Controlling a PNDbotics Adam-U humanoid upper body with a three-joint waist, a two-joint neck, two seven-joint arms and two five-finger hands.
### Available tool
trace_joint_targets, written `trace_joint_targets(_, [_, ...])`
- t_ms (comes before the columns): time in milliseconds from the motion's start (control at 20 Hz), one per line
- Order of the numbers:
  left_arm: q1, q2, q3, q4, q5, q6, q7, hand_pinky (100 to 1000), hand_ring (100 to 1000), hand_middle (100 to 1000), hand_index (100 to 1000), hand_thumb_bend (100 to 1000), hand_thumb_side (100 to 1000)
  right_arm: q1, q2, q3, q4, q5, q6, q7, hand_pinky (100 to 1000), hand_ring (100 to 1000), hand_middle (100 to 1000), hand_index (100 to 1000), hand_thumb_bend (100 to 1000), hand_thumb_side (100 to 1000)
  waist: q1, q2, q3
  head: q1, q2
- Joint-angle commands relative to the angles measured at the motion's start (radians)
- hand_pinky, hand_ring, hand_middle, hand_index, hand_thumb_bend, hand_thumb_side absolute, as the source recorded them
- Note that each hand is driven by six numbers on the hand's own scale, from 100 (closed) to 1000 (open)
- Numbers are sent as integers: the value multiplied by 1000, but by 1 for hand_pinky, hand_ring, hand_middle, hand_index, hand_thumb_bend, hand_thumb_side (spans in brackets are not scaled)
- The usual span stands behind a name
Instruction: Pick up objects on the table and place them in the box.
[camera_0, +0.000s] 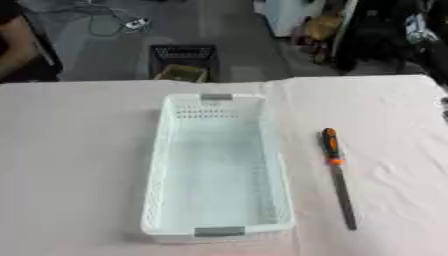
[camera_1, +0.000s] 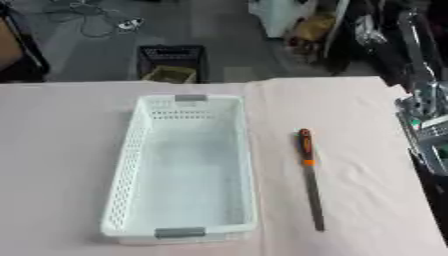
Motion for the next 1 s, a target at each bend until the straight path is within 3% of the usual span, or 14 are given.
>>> trace_joint_targets(50, [-11, 12, -2, -12, -5, 1, -6, 634, 676, 676, 805, 274, 1000, -30, -45, 30, 58, 33, -20, 52, 549, 614, 629, 686, 100, 703, 2, -7, 1, -11, -10])
trace_joint_targets(600, [-14, 8, -6, -12, -7, 4, -14, 635, 676, 675, 806, 272, 1000, -61, -59, 75, 178, 165, -105, 180, 569, 647, 663, 760, 100, 641, 1, -5, 5, -14, -16])
trace_joint_targets(750, [-15, 8, -7, -12, -7, 5, -16, 636, 676, 675, 807, 271, 1000, -67, -60, 76, 195, 209, -111, 190, 564, 648, 663, 764, 184, 657, 1, -5, 6, -13, -17])
trace_joint_targets(1000, [-15, 7, -9, -12, -8, 6, -18, 636, 676, 676, 808, 270, 1000, -74, -59, 77, 216, 351, -77, 197, 543, 635, 640, 744, 464, 782, 1, -4, 6, -14, -16])
